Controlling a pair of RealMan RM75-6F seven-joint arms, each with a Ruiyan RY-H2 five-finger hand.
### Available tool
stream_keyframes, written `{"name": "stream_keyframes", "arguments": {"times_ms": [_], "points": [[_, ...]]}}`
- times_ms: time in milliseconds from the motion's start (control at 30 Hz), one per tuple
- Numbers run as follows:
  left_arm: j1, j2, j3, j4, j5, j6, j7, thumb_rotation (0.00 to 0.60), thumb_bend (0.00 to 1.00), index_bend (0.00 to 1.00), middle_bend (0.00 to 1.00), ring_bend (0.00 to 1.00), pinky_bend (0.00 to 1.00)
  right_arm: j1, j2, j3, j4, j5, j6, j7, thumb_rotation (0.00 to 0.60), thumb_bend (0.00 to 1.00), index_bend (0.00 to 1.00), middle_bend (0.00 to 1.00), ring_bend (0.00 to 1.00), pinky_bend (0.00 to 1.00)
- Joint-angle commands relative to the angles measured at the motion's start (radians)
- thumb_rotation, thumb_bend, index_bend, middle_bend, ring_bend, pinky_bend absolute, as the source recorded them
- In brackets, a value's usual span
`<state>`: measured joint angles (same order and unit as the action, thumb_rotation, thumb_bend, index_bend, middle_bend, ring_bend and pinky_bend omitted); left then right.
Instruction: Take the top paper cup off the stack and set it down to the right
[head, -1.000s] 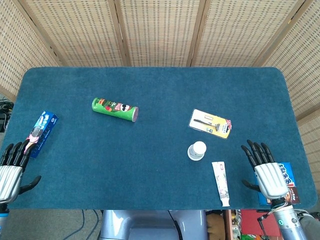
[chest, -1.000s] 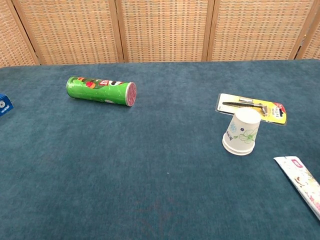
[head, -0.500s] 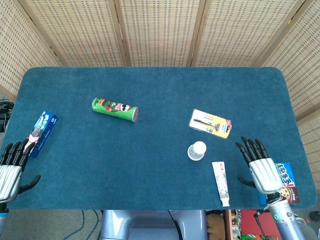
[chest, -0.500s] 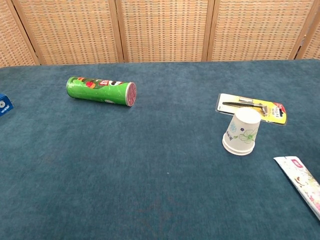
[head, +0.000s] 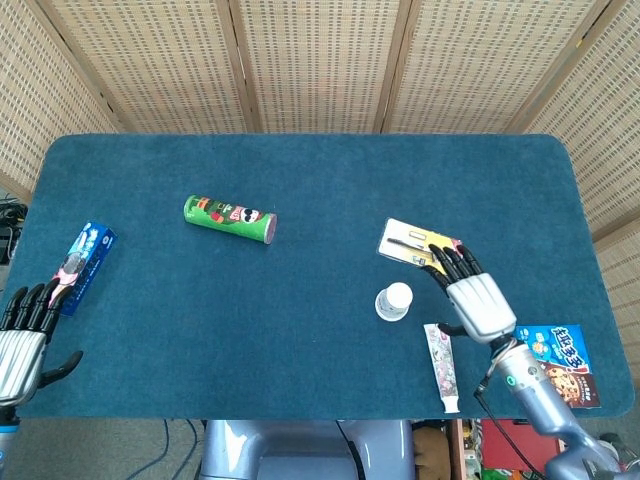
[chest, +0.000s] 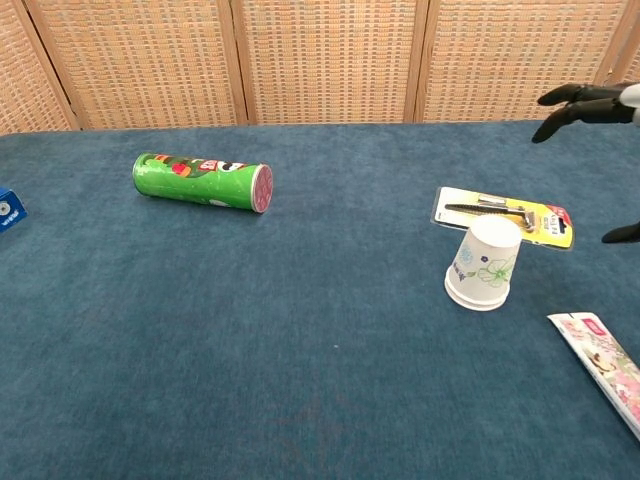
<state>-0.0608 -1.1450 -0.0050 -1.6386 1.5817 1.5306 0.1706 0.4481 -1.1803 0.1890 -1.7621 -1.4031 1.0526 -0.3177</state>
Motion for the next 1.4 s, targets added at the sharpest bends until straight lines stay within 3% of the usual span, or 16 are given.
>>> {"name": "stream_keyframes", "arguments": {"times_ms": [33, 500, 833, 1400], "points": [[-0.001, -0.001, -0.001, 0.001, -0.001, -0.002, 0.0, 0.6, 0.24, 0.0, 0.0, 0.0, 0.0, 0.096, 0.012, 0.043, -0.065, 0.15, -0.105, -0.144, 0.6, 0.29, 0.2, 0.03, 0.0, 0.0], [-0.003, -0.005, 0.002, 0.002, 0.0, -0.006, 0.006, 0.6, 0.24, 0.0, 0.0, 0.0, 0.0, 0.222, -0.084, 0.028, -0.082, 0.367, -0.107, -0.336, 0.6, 0.28, 0.29, 0.08, 0.0, 0.0], [-0.003, -0.004, 0.003, 0.004, 0.003, -0.004, 0.001, 0.6, 0.24, 0.0, 0.0, 0.0, 0.0, 0.278, -0.134, -0.002, -0.024, 0.445, -0.086, -0.391, 0.6, 0.29, 0.33, 0.11, 0.0, 0.0], [-0.005, -0.006, 0.005, 0.005, 0.008, -0.003, 0.002, 0.6, 0.24, 0.0, 0.0, 0.0, 0.0, 0.325, -0.137, -0.036, -0.013, 0.516, -0.061, -0.417, 0.6, 0.29, 0.35, 0.13, 0.0, 0.0]]}}
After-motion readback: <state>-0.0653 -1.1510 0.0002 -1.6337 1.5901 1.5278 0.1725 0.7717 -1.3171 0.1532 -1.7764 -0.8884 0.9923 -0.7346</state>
